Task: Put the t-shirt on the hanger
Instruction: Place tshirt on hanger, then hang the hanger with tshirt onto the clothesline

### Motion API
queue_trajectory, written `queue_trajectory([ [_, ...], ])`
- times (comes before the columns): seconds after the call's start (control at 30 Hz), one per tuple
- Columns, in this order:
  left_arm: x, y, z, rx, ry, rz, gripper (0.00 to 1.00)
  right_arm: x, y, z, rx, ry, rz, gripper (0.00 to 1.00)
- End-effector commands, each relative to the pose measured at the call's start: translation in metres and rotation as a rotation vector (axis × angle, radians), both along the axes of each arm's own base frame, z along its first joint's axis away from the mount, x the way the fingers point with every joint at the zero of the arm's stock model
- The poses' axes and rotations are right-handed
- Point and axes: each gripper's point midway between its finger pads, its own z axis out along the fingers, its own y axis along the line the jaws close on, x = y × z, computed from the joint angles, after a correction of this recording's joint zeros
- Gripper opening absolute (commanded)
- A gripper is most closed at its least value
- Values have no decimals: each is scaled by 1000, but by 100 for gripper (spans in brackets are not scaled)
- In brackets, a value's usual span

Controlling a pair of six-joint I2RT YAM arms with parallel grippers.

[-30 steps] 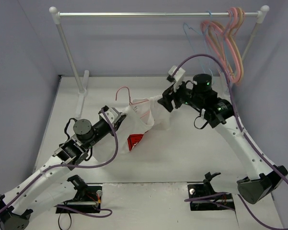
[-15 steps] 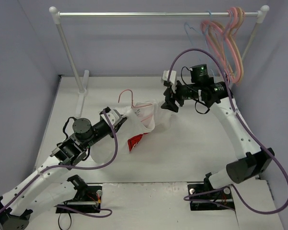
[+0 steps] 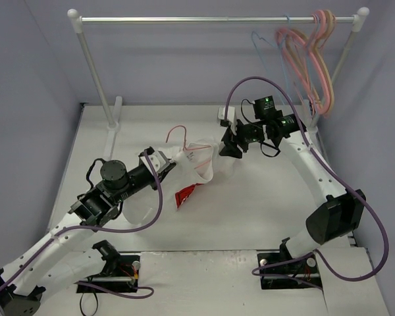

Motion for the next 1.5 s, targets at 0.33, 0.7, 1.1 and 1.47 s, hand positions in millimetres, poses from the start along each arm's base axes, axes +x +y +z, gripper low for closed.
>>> queue_trajectory([
  [0.33,-1,-13,52,-59,-107,-64,0,-25,12,46,132,-126,87,9],
  [0.7,14,25,54,6,-151,135,17,-26,-5,75,131,-249,1,0],
  [1.1,34,73,43,83,-168,389,36,-24,-16,100,164,-314,-76,0],
  [1.47,65,133,50,2,-62,730,38,-23,-20,143,293,-416,-156,0],
])
